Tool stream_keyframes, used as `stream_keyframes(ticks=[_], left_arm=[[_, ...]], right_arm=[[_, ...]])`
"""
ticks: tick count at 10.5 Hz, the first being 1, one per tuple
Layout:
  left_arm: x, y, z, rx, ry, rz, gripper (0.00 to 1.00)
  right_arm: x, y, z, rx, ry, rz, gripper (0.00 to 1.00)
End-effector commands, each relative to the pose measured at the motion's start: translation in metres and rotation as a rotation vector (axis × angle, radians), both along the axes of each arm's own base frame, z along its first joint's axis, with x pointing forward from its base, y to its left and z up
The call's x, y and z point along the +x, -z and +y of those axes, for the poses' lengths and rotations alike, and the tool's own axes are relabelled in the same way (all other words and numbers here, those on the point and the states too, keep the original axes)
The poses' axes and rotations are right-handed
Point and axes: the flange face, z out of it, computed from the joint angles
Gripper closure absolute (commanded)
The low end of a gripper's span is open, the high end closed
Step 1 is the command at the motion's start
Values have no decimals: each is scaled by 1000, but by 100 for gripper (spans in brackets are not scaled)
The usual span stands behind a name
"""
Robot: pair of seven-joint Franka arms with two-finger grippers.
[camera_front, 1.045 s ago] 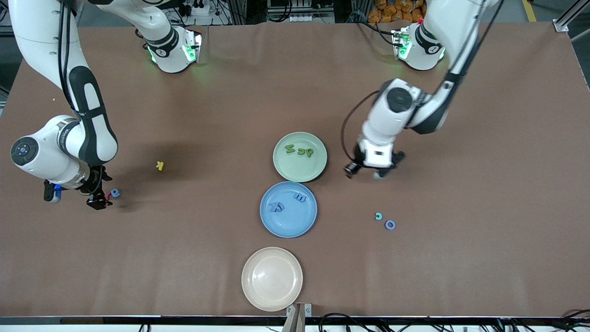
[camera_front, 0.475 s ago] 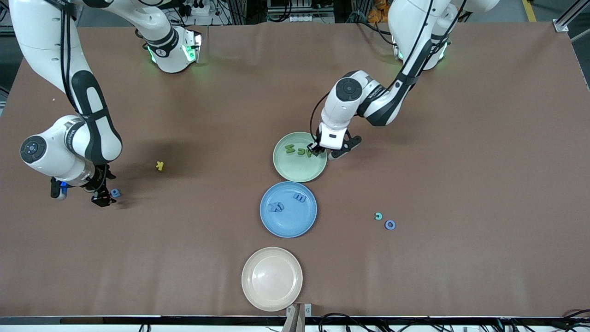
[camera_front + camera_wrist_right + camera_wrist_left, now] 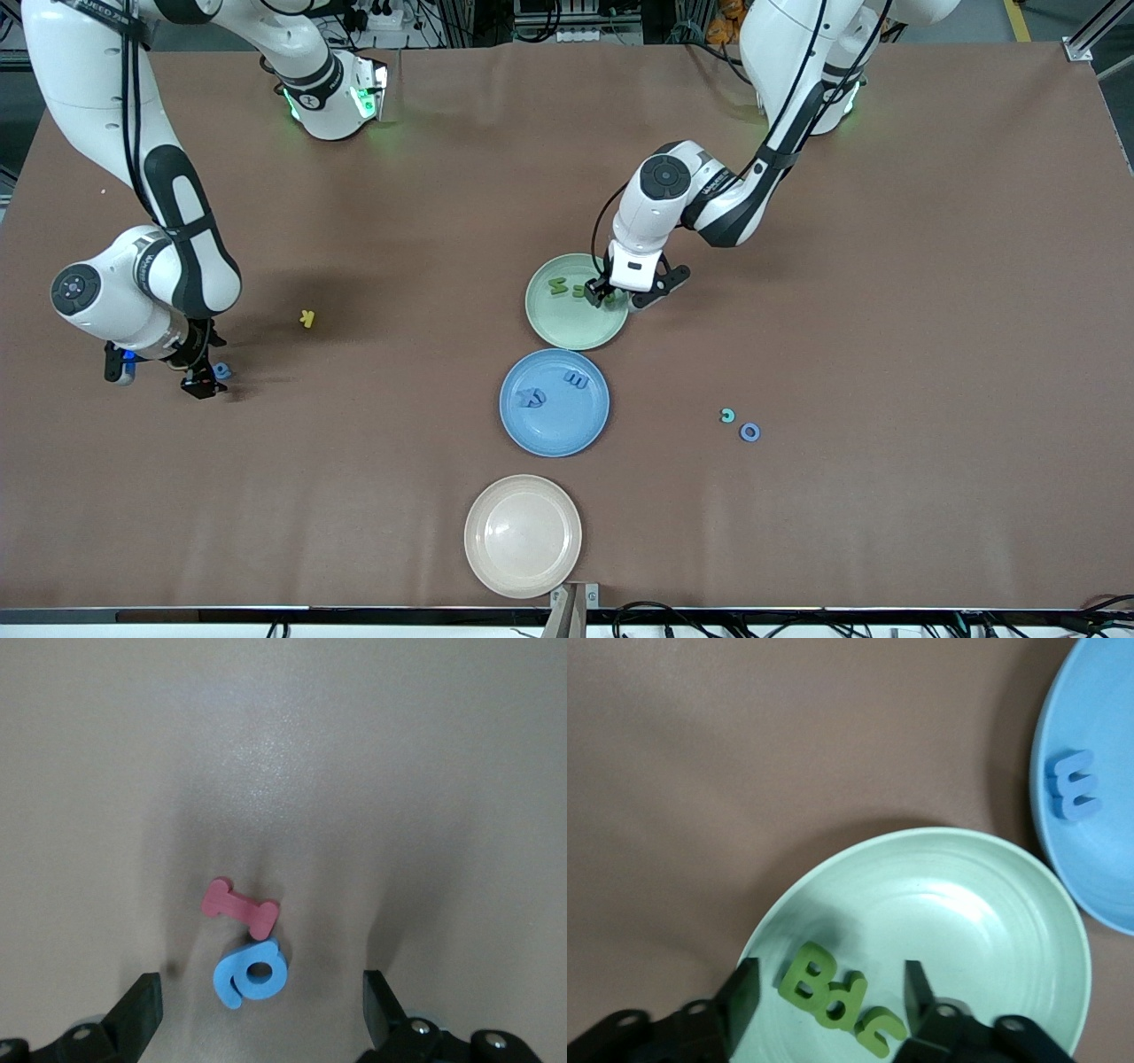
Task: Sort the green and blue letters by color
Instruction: 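Place the green B on the green plate while the right gripper grasps the a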
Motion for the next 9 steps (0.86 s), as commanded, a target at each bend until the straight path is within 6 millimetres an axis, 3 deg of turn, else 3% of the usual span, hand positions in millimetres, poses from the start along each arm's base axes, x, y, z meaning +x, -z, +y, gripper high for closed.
stream_keyframes(ticks=[1,2,4,5,8,9], left_arm=[[14,-18,5,11,-21,-1,0],[27,-29,9,16,-36,-9,0],[46,-42,21,41,-57,-8,0],[58,-48,33,63,-66,-6,0],[69,-49,49,107,-71,10,0],[69,-47,50,119,-58,5,0]], right_arm=[[-2,5,-3,19,4,-16,0],[-2,6,-2,15,2,-21,2],[-3,9,-4,14,-22,-17,61],[-3,9,-7,14,-31,-17,75],[-4,9,-7,14,-39,-15,91],[-3,10,-6,15,-40,-15,91]])
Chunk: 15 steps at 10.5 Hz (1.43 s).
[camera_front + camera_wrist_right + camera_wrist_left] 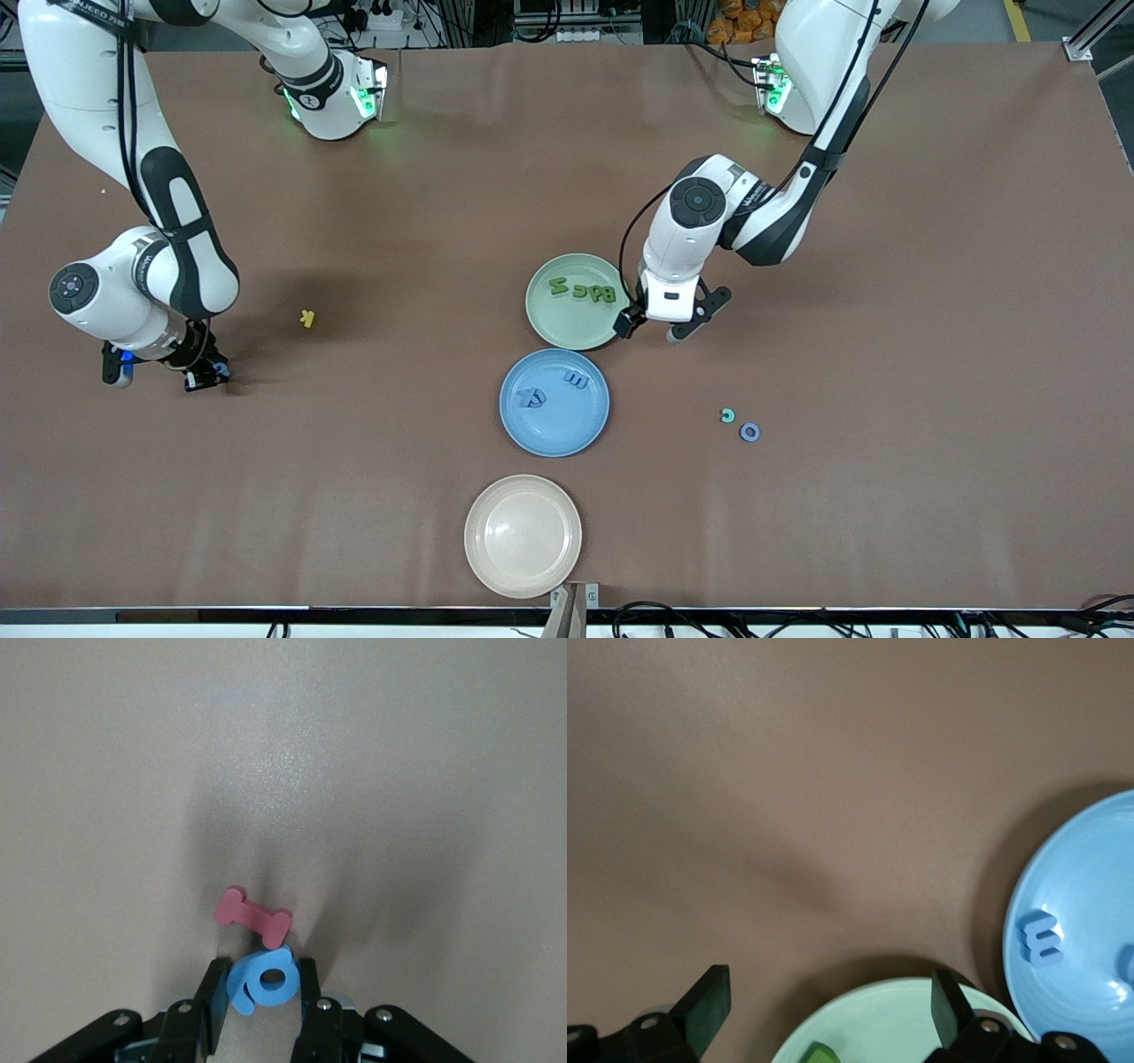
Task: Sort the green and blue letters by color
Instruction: 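Carry the blue a over the blue plate with the right gripper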
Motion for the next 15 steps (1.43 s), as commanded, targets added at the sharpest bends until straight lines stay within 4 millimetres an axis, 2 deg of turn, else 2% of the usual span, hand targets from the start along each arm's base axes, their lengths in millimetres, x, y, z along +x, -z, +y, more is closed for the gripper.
stream_keyframes(ticks=[1,3,5,9,11,13,15], left_arm=[[2,-3,5,56,48,-14,0],[6,0,16,92,102,3,0],[10,4,32,138,178,46,0],[35,-11,90,190,345,104,0],[40,-12,122,220,484,178,0],[50,-17,155,223,602,218,0],[56,-23,182,216,681,243,0]], right_arm=[[-5,10,-1,16,-4,4,91],[0,6,2,16,-12,-6,91],[14,-5,16,20,-115,-20,91],[46,-43,45,83,-405,28,91],[61,-58,73,66,-596,12,91],[67,-63,108,36,-830,25,91],[73,-69,156,-11,-975,38,91]])
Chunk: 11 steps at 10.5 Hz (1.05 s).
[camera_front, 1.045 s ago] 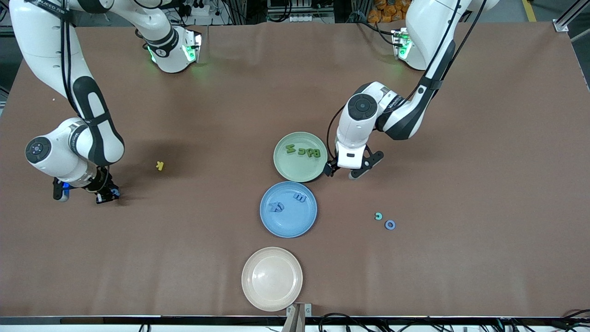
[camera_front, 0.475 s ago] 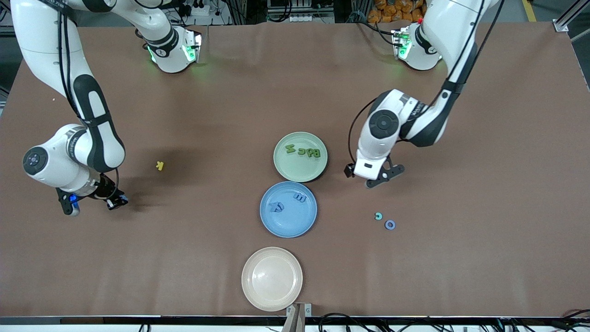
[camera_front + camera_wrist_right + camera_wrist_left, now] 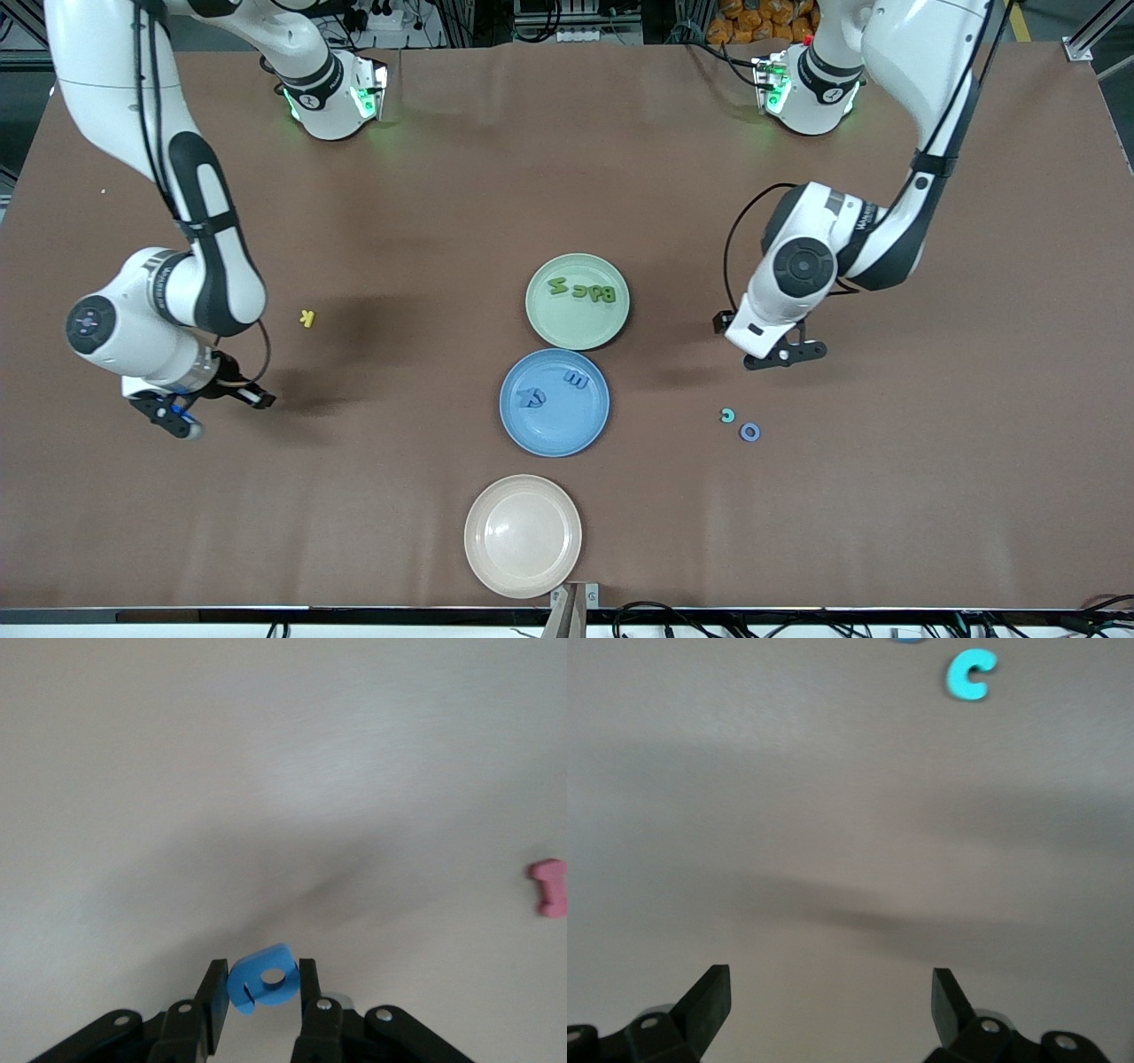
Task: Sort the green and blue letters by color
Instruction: 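Carry the blue a over the blue plate with the right gripper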
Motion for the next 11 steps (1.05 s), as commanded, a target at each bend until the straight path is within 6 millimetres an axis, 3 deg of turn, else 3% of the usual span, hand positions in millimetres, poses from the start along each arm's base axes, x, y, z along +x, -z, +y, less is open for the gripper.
stream_keyframes(ticks=[1,4,6,8,10,11], left_arm=[[5,-16,43,-6,85,36,0],[-16,-9,54,-80,-12,96,0],[-40,-20,61,-77,-22,99,0],[-61,-29,69,-69,-20,94,0],[-70,-43,90,-75,2,80,0],[-64,-49,113,-86,5,71,0]], right_arm=[[10,-19,74,-56,-237,-15,91],[13,-40,174,-42,-424,-59,91],[8,-48,224,-36,-543,-87,91],[0,-52,288,-18,-631,-119,91],[-6,-58,339,-14,-696,-152,91],[-6,-57,358,-15,-721,-168,90]])
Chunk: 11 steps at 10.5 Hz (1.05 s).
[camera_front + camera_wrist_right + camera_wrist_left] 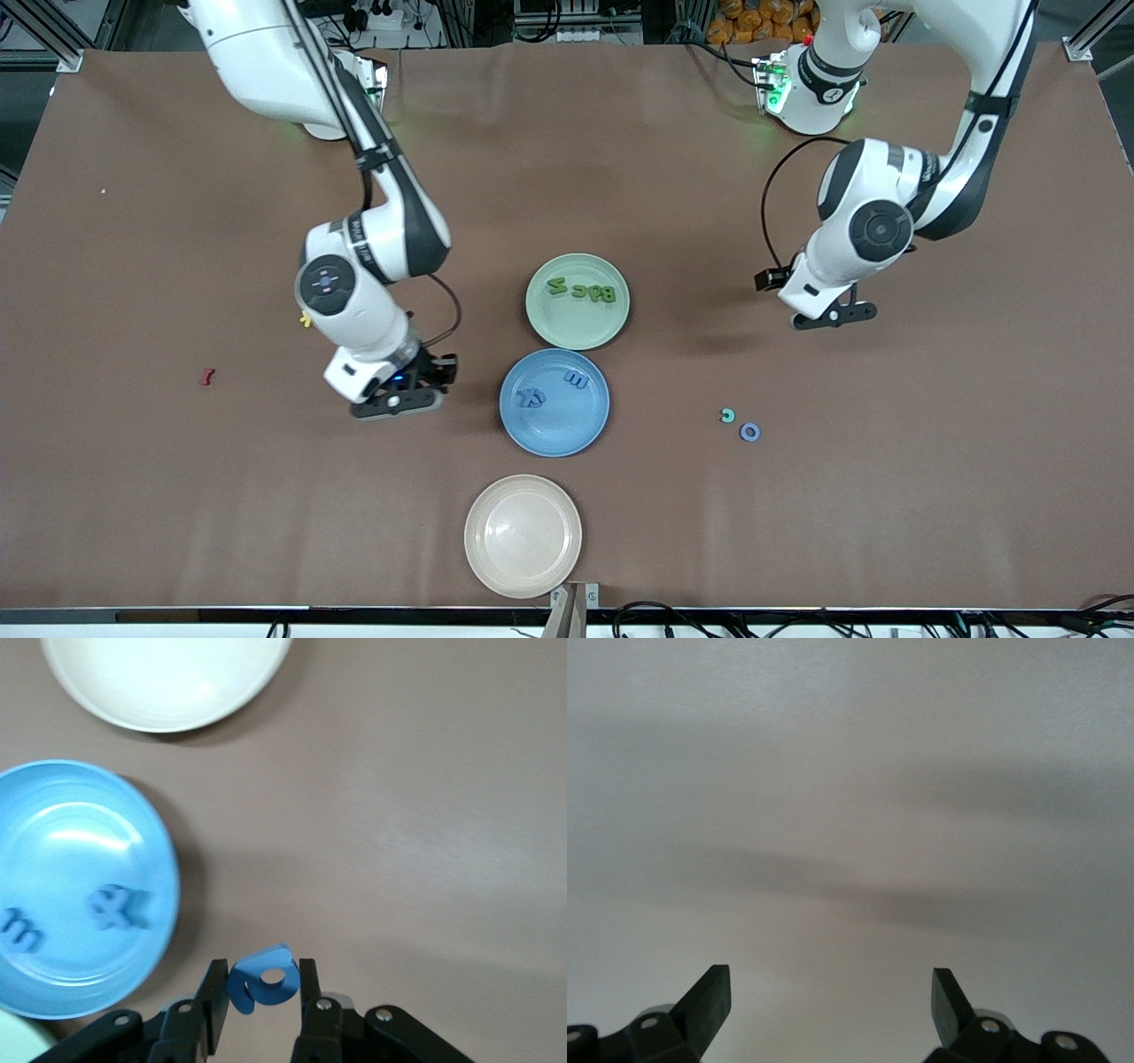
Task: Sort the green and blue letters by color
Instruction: 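Carry the blue a over the blue plate with the right gripper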
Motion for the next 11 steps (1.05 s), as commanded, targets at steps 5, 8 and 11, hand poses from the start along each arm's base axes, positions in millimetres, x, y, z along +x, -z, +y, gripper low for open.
stream_keyframes(ticks=[5,8,11], left_arm=[[-26,-29,63,-46,53,-28,0],[-10,-52,63,-50,31,-82,0],[22,-92,87,-56,16,-169,0]], right_arm=[[-5,19,94,15,-143,-111,90],[-13,28,119,43,-173,-160,85],[-18,29,130,72,-131,-144,0]])
